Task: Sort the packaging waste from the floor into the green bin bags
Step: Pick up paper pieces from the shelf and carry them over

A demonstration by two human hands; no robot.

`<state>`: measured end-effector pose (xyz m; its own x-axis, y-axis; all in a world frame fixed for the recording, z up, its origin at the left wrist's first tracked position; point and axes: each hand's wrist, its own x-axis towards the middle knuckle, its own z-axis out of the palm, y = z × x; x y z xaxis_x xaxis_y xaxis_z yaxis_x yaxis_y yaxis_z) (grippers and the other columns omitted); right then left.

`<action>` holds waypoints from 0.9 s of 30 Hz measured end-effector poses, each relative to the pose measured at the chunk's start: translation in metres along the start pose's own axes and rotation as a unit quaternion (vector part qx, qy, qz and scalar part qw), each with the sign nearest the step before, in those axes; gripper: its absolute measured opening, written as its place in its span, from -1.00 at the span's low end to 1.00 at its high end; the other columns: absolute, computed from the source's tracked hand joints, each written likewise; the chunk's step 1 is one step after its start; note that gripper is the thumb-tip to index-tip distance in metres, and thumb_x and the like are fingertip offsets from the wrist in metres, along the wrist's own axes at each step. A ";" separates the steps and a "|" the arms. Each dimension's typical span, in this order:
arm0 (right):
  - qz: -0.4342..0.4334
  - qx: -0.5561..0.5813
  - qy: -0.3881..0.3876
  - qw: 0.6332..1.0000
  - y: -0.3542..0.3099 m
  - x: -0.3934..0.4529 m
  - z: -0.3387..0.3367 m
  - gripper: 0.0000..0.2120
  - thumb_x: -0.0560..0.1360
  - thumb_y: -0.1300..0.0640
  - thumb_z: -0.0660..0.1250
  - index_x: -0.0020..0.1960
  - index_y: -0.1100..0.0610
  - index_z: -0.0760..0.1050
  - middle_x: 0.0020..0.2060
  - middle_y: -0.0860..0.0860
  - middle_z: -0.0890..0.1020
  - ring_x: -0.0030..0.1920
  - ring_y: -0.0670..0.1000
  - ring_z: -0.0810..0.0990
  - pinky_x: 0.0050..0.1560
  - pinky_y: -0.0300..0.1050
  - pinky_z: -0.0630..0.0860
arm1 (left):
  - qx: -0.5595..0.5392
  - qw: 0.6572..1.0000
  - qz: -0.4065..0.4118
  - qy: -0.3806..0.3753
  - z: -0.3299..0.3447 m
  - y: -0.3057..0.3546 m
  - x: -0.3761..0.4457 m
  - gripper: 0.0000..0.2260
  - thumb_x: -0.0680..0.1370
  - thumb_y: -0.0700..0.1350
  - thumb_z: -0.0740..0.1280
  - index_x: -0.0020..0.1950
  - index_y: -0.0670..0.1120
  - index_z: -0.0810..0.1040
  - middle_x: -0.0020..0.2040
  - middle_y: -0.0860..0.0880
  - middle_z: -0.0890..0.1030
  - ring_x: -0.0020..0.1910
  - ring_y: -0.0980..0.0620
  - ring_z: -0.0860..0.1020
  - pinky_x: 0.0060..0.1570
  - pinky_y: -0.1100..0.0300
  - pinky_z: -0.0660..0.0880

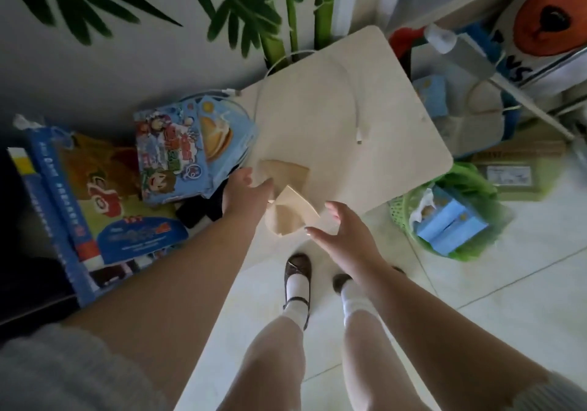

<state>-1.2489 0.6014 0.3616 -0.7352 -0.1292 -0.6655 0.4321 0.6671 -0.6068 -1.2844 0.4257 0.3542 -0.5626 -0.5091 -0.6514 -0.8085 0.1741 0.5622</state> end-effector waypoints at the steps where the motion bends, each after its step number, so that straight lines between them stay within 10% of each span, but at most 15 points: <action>1: -0.008 -0.010 -0.011 1.000 0.004 0.013 0.006 -0.36 0.41 -0.06 0.41 0.41 0.07 0.28 0.31 0.00 0.45 0.32 -0.04 0.40 0.22 -0.25 0.28 | 0.008 1.000 -0.011 0.008 0.005 -0.004 0.012 -0.44 0.44 -0.03 0.40 0.40 -0.08 0.34 0.33 -0.04 0.46 0.21 -0.04 0.49 0.10 0.16 0.41; 14: -0.040 -0.017 -0.015 0.999 0.020 0.067 0.014 -0.83 0.44 0.07 0.38 0.03 0.03 0.56 -0.17 -0.12 0.60 -0.08 -0.08 0.56 0.02 -0.13 0.47 | 0.036 0.999 -0.036 0.020 0.039 -0.012 0.041 -0.55 0.38 -0.07 0.49 0.23 -0.13 0.51 0.04 0.03 0.61 -0.14 0.13 0.53 -0.28 0.39 0.37; 24: -0.038 0.001 -0.023 0.999 -0.001 0.032 -0.043 -0.90 0.47 0.10 0.34 -0.05 0.10 0.57 -0.18 0.03 0.67 -0.13 0.10 0.64 -0.02 0.13 0.56 | -0.029 0.996 0.004 0.087 0.012 0.016 -0.009 -0.61 0.40 -0.07 0.47 0.17 -0.12 0.50 0.04 -0.02 0.58 0.01 -0.01 0.56 0.06 0.07 0.53; 27: -0.065 -0.041 -0.008 0.997 -0.021 0.002 -0.069 -0.91 0.46 0.10 0.35 -0.07 0.09 0.57 -0.26 -0.04 0.62 -0.17 0.05 0.62 -0.15 -0.11 0.55 | -0.059 0.991 -0.016 0.122 -0.006 0.021 -0.054 -0.66 0.40 -0.08 0.47 0.11 -0.08 0.47 -0.04 0.03 0.53 -0.06 0.04 0.51 -0.08 0.15 0.46</action>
<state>-1.2950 0.6377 0.4029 -0.7731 -0.2293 -0.5913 0.2897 0.7017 -0.6509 -1.2697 0.4519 0.4039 -0.4669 -0.7042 -0.5348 -0.7912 0.0625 0.6084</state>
